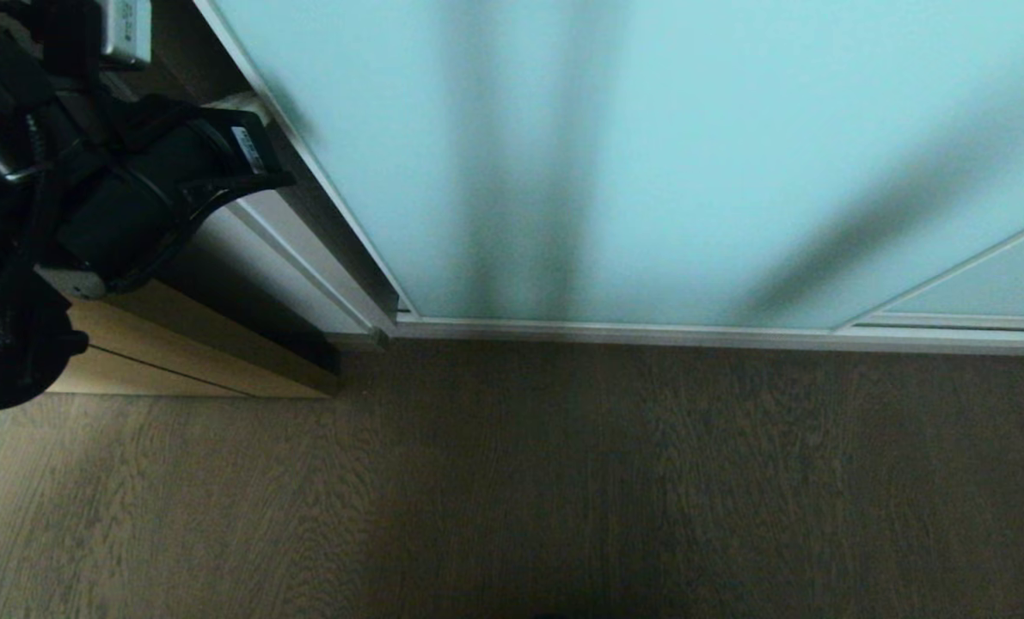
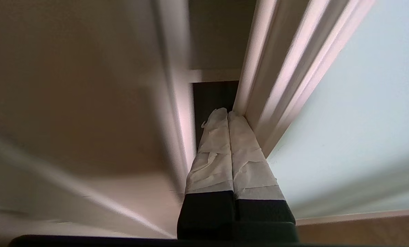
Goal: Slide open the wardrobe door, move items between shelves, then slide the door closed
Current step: Open the door
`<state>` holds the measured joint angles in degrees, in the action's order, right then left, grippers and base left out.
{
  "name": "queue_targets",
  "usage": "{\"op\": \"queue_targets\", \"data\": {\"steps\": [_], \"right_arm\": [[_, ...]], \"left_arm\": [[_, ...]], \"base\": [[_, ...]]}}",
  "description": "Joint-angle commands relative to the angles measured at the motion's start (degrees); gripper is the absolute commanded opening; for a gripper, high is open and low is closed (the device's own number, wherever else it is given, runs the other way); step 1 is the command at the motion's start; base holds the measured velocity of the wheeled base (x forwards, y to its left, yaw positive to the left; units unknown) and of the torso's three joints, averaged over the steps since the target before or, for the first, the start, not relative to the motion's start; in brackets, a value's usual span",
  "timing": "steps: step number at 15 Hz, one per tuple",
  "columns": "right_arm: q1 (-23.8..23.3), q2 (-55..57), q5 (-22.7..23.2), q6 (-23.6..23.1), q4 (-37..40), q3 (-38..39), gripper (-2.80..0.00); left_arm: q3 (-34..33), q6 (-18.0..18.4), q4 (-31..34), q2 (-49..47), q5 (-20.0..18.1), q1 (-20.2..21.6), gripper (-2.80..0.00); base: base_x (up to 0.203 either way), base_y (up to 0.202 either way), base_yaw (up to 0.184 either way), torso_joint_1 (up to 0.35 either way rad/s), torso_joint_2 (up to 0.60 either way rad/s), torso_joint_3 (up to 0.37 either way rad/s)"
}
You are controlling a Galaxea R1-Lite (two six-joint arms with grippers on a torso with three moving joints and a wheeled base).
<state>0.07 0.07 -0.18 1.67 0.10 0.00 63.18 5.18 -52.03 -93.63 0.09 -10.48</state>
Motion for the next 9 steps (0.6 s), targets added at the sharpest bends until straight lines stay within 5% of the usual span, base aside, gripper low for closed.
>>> {"op": "queue_targets", "data": {"steps": [1,9], "right_arm": [[0.01,0.01,0.01,0.0,-0.01,0.0,-2.8],[0.01,0.01,0.01,0.0,-0.01,0.0,-2.8]], "left_arm": [[0.1,0.09,-0.08,-1.01,0.37,-2.43,-2.8],[-0.82,-0.01,-0.39,-2.55,2.71,-12.57,-2.8]], "base": [[0.0,0.0,0.0,0.0,0.0,0.0],[0.0,0.0,0.0,0.0,0.0,0.0]]}}
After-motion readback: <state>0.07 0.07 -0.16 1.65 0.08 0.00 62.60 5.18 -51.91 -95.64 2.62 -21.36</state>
